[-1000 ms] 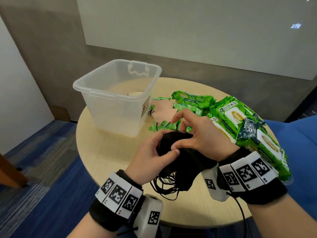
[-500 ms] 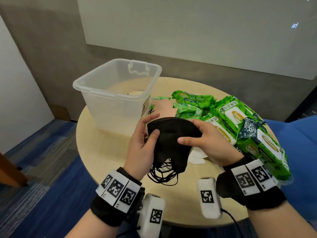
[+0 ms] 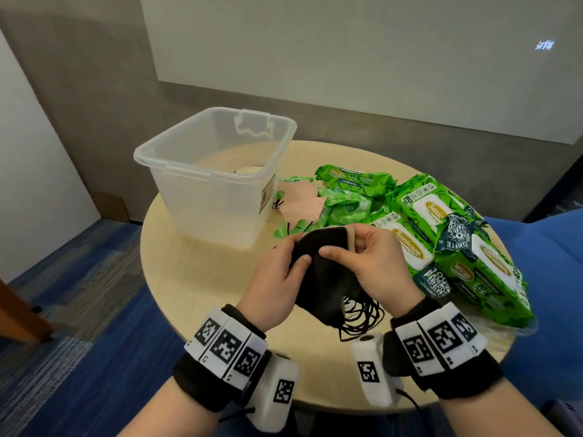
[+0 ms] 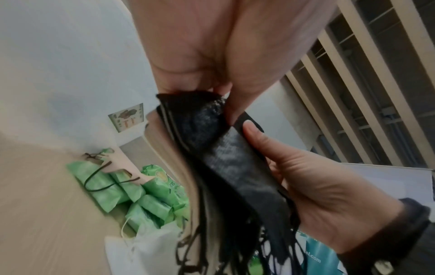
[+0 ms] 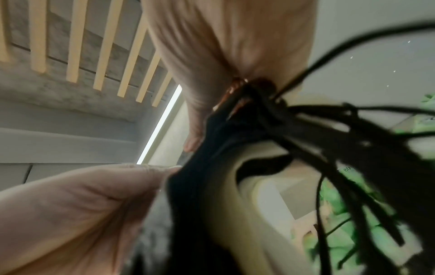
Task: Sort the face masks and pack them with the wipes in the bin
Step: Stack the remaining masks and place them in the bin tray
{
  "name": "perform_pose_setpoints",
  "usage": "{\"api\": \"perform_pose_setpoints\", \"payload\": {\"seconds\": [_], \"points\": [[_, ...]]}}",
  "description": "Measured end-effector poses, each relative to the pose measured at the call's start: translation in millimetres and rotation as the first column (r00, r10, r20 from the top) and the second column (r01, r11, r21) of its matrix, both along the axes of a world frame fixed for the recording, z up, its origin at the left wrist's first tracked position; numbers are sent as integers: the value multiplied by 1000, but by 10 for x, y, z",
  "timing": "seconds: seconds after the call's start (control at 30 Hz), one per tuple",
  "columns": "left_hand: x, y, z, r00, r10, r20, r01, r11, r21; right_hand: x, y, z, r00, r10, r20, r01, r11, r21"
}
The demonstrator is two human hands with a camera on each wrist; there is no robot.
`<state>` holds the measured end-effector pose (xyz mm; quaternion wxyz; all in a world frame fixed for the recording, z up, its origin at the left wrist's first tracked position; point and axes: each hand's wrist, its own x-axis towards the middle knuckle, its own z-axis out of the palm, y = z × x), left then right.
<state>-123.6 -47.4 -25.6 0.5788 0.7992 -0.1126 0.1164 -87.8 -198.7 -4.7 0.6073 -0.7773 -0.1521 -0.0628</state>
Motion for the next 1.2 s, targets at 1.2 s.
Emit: {"api": "perform_pose_setpoints", "payload": {"seconds": [1.2], "points": [[-62,49,-27,994,59,-91,-94,886,-454,-127,-79,-114,926,274,-261,-313,942,-123]]}}
